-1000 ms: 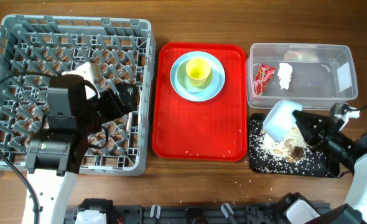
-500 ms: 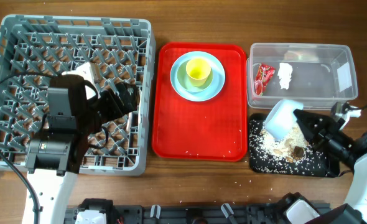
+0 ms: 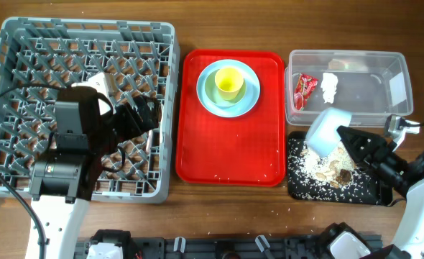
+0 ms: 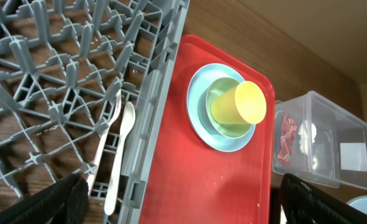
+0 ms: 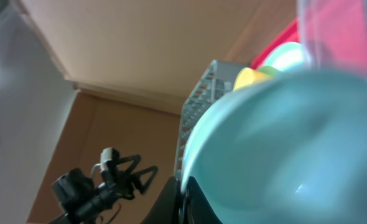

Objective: Sort waste into correct bins and load items into the dishwasher rack
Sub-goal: 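Carry the bowl over the black tray and tip out the rice scraps, then bring the emptied bowl back and set it on the red tray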

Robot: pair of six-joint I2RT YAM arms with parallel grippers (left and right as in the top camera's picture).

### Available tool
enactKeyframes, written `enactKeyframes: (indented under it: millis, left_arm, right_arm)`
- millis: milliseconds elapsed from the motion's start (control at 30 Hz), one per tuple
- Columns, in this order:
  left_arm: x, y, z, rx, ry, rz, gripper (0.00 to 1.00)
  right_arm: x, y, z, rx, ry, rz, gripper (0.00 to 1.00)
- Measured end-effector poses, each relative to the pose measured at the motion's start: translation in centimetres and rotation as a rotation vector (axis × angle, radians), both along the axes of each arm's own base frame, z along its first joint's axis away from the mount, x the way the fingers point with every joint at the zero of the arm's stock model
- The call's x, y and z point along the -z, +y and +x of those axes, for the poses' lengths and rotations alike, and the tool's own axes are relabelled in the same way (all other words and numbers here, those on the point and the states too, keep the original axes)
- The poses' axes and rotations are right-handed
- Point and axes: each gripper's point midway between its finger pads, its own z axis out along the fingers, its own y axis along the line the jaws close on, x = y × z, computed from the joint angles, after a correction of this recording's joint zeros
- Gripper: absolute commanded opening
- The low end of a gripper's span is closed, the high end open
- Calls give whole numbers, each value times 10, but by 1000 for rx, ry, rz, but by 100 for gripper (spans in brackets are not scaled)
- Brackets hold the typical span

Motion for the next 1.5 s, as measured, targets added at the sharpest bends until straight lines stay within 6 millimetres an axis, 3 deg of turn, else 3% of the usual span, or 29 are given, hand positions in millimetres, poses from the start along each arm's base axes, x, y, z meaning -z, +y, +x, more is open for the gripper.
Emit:
enactKeyframes:
  millis: [200, 433, 533, 567, 633, 800, 867, 933, 1000, 1067, 1133, 1200, 1467, 1500]
  left_arm:
    - [0, 0, 0, 0, 0, 0, 100]
    - [0, 0, 0, 0, 0, 0, 100]
    - [0, 0, 0, 0, 0, 0, 100]
    - [0, 0, 0, 0, 0, 0, 100]
    - [0, 0, 0, 0, 0, 0, 100]
    - [0, 0, 0, 0, 0, 0, 100]
    - [0, 0, 0, 0, 0, 0, 100]
    - [0, 0, 0, 0, 0, 0, 100]
    - [0, 0, 0, 0, 0, 0, 100]
    - [0, 0, 0, 0, 0, 0, 100]
    - [0, 0, 0, 0, 0, 0, 100]
    - [0, 0, 0, 0, 0, 0, 100]
    - [0, 0, 0, 0, 0, 0, 100]
    - [0, 0, 0, 0, 0, 0, 100]
  right_arm:
    - [0, -2, 1, 3, 1, -7, 4]
    - [33, -21, 9, 68, 241, -184, 4]
    - [1, -26, 20, 85, 287, -487, 5]
    - [-13, -18, 20, 85, 269, -578, 4]
    - [-22, 6, 16, 42, 251, -675, 4]
    - [-5, 103, -2, -202, 205, -923, 4]
    - [10, 152, -3, -298, 155, -1024, 4]
    - [31, 188, -1, -344, 140, -1103, 5]
    - [63, 232, -3, -409, 128, -1165, 4]
    - [92, 251, -10, -463, 154, -1220, 4]
    - [124, 257, -15, -507, 209, -1290, 4]
    - [144, 253, -17, -526, 256, -1338, 4]
    - [151, 235, -22, -520, 308, -1421, 5]
    - [151, 233, -23, -520, 313, -1429, 9]
